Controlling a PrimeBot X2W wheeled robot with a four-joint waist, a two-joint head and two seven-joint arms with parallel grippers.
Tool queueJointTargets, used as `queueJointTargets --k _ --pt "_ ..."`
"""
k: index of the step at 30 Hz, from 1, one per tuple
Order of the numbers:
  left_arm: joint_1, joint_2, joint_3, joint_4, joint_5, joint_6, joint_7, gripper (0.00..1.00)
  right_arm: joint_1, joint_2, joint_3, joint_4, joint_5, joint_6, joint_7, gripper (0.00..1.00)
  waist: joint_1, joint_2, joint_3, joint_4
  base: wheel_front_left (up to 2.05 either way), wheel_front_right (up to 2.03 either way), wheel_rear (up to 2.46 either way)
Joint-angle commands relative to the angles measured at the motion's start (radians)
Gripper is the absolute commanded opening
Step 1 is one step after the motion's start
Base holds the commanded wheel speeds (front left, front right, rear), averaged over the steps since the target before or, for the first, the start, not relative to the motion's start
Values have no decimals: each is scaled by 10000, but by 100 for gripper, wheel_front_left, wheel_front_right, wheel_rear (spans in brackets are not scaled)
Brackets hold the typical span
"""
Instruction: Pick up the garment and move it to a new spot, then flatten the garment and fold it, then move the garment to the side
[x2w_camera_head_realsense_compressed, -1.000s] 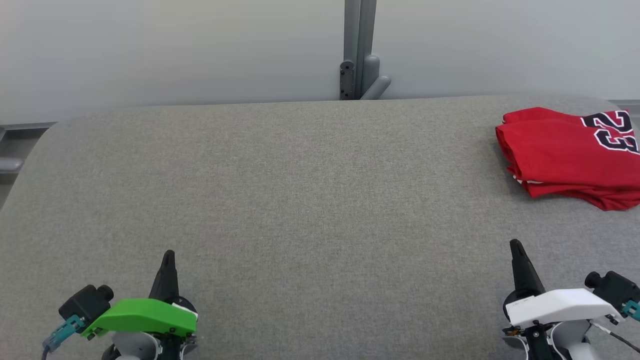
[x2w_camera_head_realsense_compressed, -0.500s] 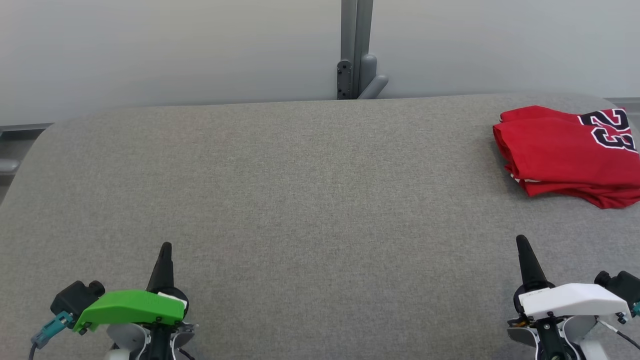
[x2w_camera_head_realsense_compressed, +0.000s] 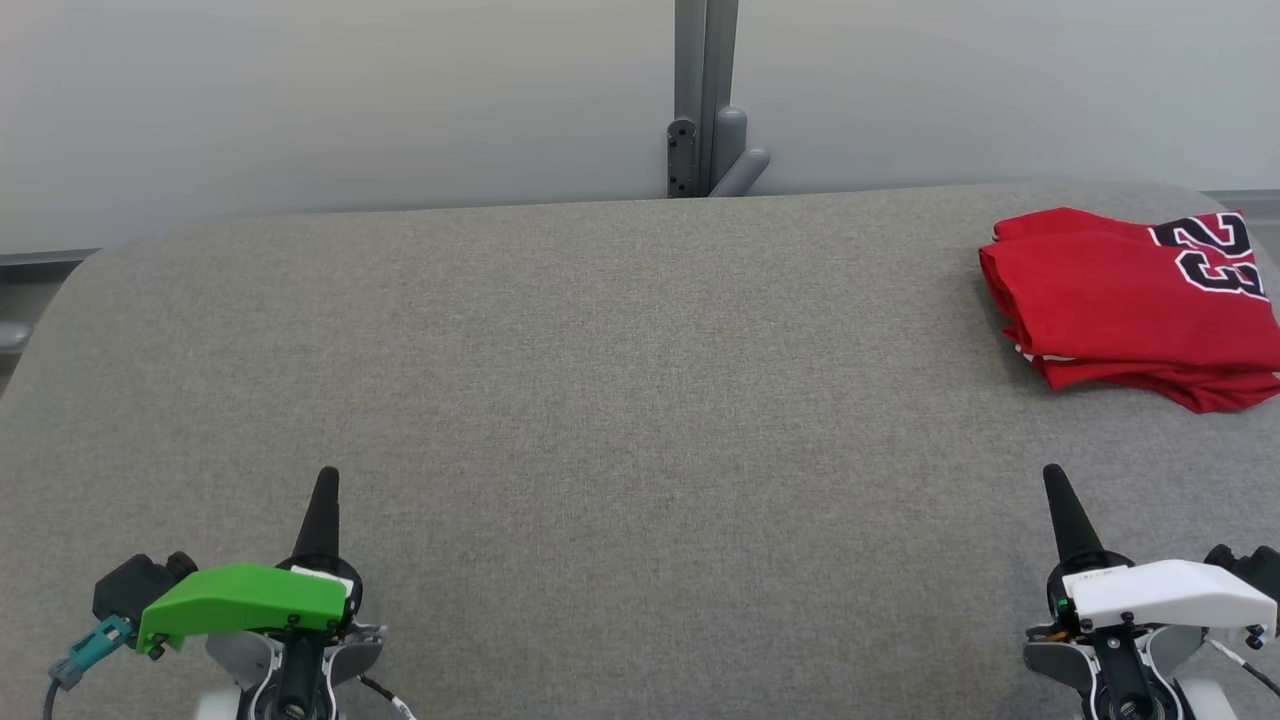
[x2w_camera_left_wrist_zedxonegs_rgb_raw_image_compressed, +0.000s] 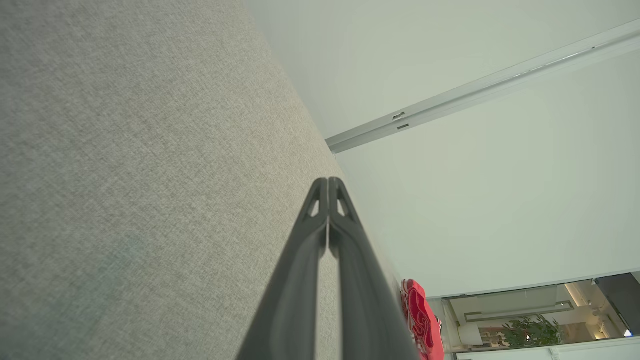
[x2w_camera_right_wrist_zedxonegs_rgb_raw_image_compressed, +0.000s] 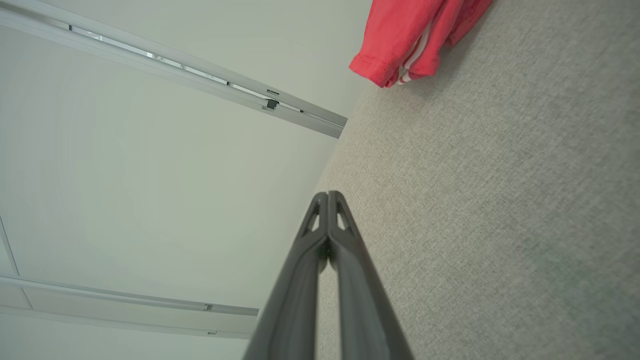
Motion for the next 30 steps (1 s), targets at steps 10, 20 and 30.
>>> queueJointTargets --k 10,20,30 --pt "-428 40 189 -6 -1017 -128 293 0 -255 -67 -196 -117 982 3 258 0 0 10 12 -54 0 0 0" --pt "-559 43 315 32 -1797 -194 555 0 -328 -66 -340 -118 1768 2 472 0 0 11 24 -108 0 0 0" --pt "-669 45 416 67 -2456 -250 769 0 -363 -64 -468 -112 2418 2 643 0 0 12 35 -156 0 0 0"
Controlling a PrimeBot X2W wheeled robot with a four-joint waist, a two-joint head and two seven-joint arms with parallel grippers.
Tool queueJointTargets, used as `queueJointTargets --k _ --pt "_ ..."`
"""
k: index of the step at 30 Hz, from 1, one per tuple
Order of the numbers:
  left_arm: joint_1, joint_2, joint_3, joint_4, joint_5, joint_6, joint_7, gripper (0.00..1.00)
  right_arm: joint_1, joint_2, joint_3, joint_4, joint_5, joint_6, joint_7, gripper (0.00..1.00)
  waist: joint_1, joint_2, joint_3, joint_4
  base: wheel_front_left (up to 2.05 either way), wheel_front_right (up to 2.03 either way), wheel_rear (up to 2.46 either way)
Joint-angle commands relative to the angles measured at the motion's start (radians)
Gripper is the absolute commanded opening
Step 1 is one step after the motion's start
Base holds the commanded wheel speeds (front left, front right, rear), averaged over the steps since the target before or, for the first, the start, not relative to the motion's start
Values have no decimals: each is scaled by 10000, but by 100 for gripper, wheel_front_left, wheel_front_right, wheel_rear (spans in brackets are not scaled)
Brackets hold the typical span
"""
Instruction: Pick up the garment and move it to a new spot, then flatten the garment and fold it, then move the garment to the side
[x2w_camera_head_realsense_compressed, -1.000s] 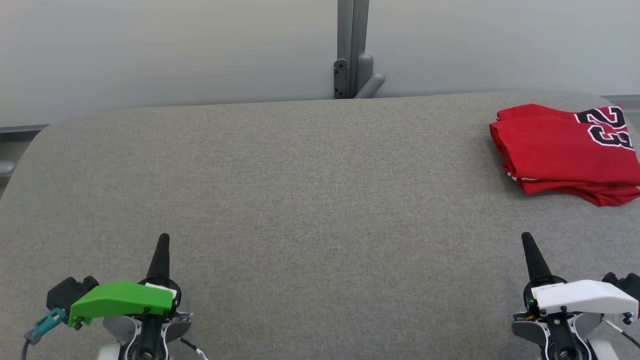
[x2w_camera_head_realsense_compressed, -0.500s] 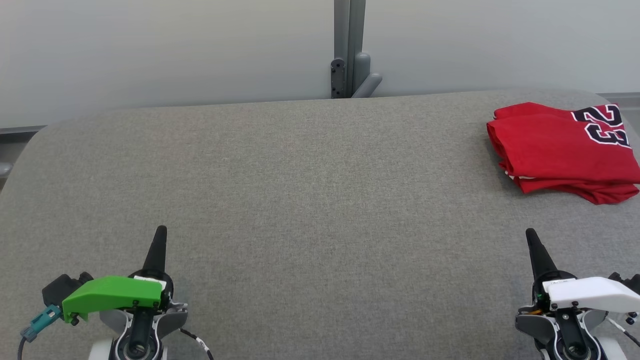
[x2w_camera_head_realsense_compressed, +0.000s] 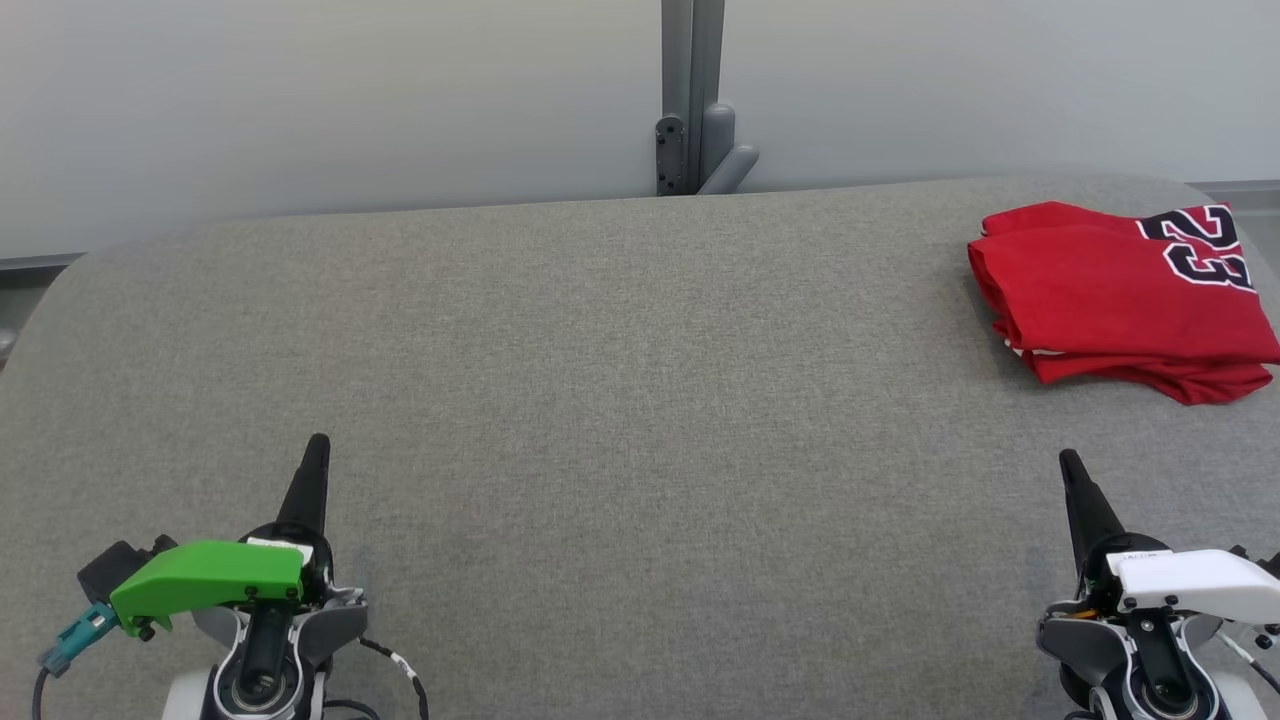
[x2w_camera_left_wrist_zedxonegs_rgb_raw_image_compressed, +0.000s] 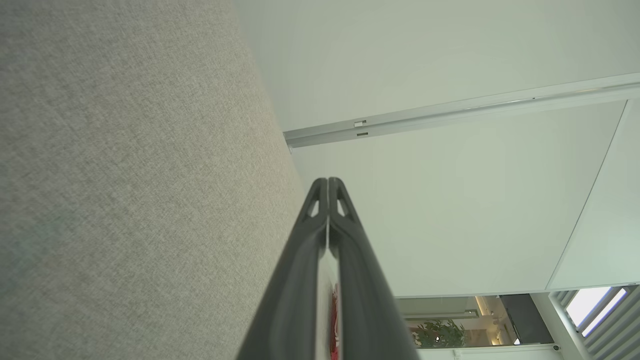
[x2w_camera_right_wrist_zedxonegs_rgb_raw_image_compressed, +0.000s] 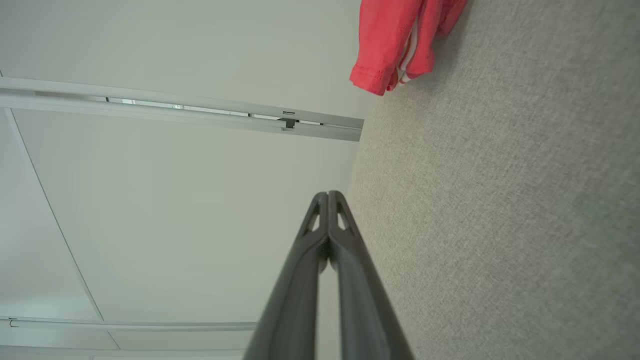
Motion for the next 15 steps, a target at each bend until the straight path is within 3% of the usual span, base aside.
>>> queueJointTargets --k 1,15 --pt "-198 43 63 -22 -198 -79 78 0 -160 -45 -58 -69 201 4 80 0 0 12 2 -7 0 0 0" --pt "-381 46 206 28 -1131 -144 361 0 -205 -41 -236 -66 1133 4 323 0 0 14 19 -83 0 0 0"
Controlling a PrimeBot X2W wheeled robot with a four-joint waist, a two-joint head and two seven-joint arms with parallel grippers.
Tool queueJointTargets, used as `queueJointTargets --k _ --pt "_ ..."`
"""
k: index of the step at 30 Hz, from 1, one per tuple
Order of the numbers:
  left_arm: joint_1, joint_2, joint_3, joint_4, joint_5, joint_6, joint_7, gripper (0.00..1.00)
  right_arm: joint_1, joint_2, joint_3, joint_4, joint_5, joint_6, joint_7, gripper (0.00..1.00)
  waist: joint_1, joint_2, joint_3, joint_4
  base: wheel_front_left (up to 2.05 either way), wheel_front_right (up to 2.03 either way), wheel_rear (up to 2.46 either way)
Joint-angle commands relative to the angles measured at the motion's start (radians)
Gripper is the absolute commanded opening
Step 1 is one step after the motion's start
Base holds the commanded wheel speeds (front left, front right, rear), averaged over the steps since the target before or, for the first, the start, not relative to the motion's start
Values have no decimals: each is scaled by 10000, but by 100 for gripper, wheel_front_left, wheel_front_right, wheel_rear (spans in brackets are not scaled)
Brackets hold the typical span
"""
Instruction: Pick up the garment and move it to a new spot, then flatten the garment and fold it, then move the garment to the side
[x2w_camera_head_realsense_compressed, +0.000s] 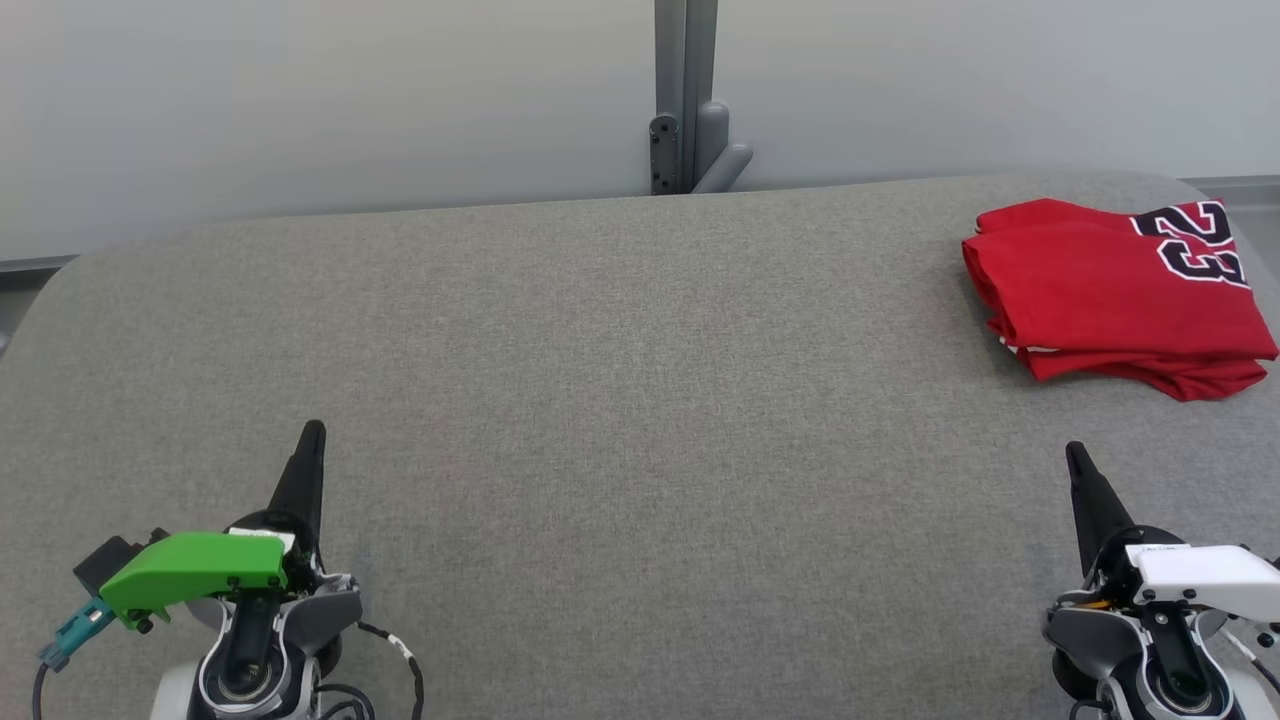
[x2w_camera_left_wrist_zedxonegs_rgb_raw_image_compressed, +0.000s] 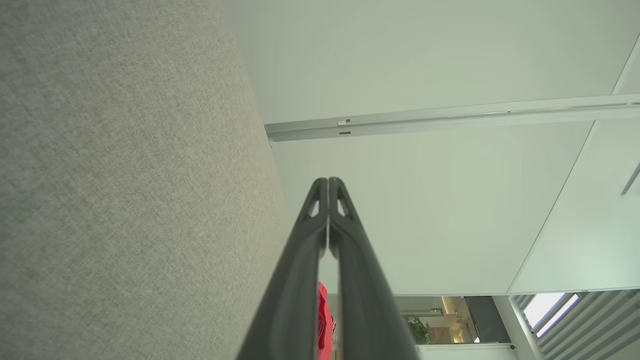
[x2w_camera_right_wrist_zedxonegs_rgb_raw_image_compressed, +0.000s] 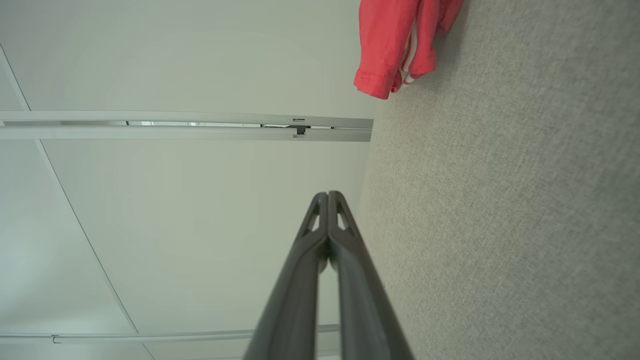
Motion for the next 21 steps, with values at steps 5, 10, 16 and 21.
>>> queueJointTargets --k 5,10,16,21 --pt "-260 46 97 10 -460 -90 126 0 -134 -39 -104 -53 455 4 136 0 0 15 7 -30 0 0 0" --pt "-305 47 145 28 -758 -105 228 0 -150 -37 -158 -51 758 4 211 0 0 15 13 -57 0 0 0" --pt "-313 47 146 30 -772 -104 229 0 -146 -28 -174 -47 770 4 229 0 0 15 15 -63 0 0 0" --pt "-312 47 144 30 -772 -104 229 0 -147 -23 -180 -47 763 4 235 0 0 15 15 -63 0 0 0"
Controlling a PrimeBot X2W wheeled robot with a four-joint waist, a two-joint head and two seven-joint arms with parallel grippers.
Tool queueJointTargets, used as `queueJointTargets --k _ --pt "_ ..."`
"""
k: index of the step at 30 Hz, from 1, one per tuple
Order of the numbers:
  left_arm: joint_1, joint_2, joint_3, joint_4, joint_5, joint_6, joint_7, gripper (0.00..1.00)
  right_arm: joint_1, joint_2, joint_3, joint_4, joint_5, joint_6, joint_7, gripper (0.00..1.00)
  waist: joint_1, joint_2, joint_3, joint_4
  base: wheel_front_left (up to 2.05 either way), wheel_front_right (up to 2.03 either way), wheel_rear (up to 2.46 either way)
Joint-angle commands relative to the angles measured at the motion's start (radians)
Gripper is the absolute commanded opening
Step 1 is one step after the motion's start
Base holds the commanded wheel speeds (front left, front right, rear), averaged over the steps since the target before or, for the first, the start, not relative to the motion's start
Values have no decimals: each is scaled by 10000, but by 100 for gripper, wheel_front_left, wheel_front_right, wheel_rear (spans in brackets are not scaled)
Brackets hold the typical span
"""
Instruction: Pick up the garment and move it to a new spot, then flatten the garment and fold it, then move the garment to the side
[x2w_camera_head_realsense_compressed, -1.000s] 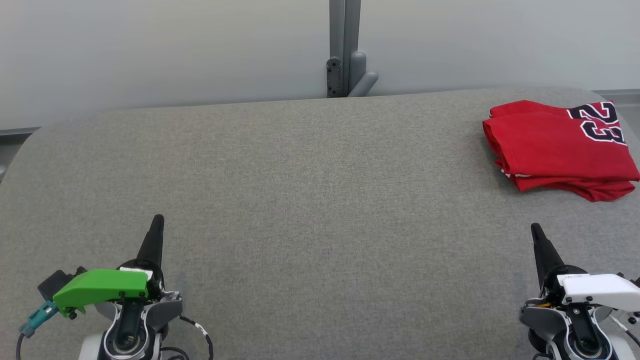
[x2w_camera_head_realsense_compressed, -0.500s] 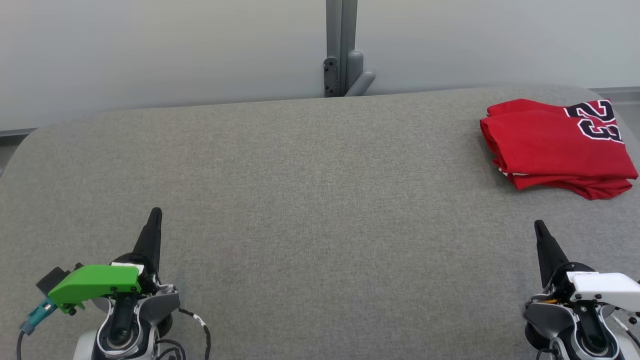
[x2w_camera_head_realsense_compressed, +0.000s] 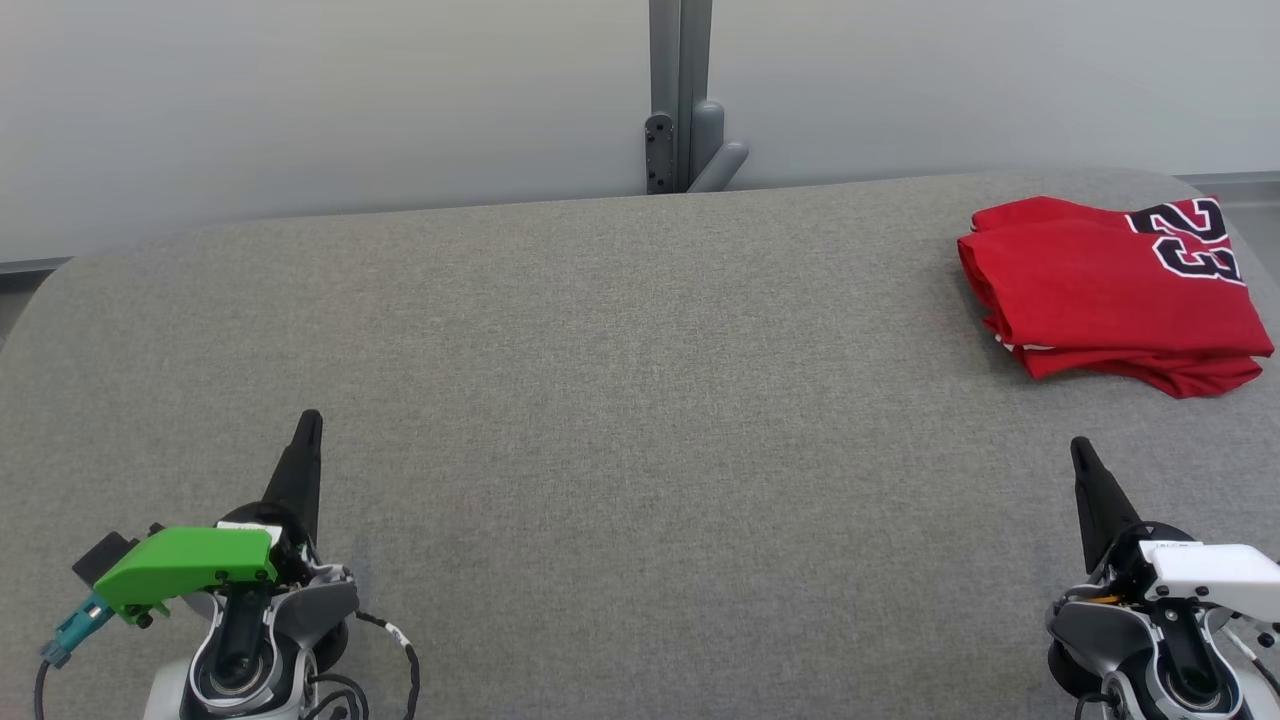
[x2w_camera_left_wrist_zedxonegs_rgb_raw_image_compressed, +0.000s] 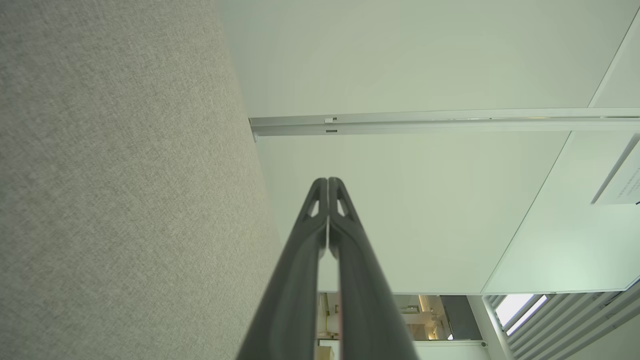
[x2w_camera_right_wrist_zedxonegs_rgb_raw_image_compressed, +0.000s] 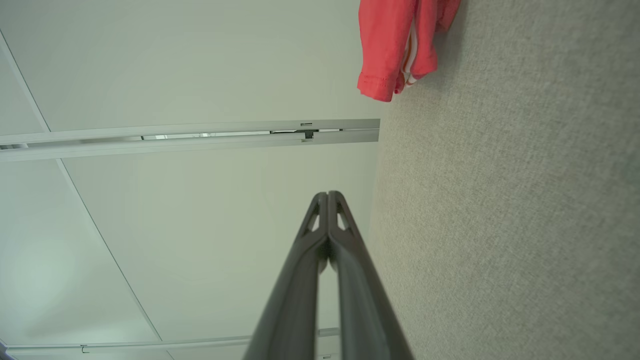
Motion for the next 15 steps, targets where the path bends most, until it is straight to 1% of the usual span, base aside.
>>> queueJointTargets --k 1,15 --pt "-155 47 33 7 -23 -47 3 0 -93 -23 -27 -35 34 4 32 0 0 15 0 0 0 0 0" --pt "-154 47 32 6 -21 -45 2 0 -96 -7 -45 -34 10 4 47 0 0 15 0 0 0 0 0"
